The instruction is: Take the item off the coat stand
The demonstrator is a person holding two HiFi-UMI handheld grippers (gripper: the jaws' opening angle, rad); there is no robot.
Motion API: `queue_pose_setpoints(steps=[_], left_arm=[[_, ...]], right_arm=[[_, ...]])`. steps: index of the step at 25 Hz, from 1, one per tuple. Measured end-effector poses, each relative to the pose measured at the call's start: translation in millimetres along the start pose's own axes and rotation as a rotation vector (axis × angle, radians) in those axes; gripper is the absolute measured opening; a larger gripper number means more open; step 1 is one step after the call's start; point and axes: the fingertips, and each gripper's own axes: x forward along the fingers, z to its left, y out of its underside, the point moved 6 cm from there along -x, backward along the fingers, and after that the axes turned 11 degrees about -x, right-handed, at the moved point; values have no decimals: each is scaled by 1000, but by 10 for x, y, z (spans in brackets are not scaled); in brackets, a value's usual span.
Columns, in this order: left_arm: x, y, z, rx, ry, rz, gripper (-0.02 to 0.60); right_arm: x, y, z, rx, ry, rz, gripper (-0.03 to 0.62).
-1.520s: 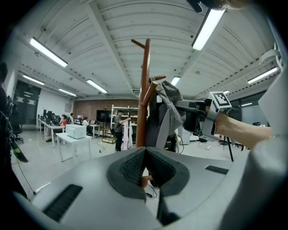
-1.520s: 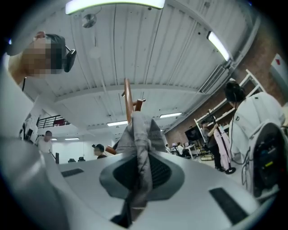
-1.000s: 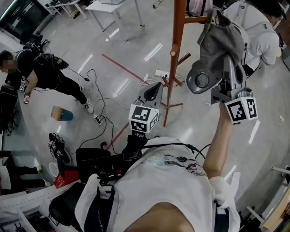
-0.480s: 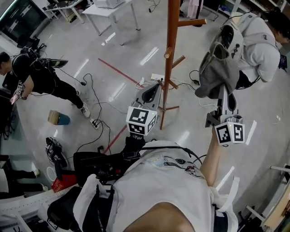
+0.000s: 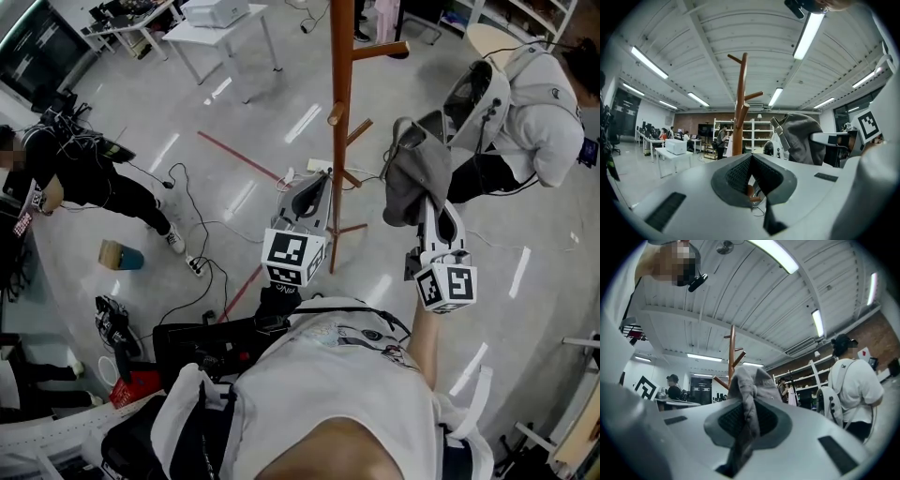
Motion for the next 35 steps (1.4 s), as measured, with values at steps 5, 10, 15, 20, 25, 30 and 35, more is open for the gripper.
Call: queue_pose_setpoints(steps=[5,10,15,20,25,30,35], left_arm=[[11,17,53,-4,-16,-3,3],[-13,11,72,-4,-30,-7,3],[-48,34,110,-11,-30,-7,3],[-26,14,119,-11,-29,-9,3],[-1,53,124,-14,-18,1,3],[1,61,92,-20,-8,8,3],[-26,66,88,-21,-5,10,3]], right_arm=[[77,50,75,-14,-30,-1,20],[115,57,117,-27,-56,6,20],[118,55,161,-34,-57,0,20],[153,67,173,-23,-55,3,20],[177,119,216,-26,-55,12,20],[144,118,214,-31,-45,22,20],[108,122,223,-33,-40,28,20]])
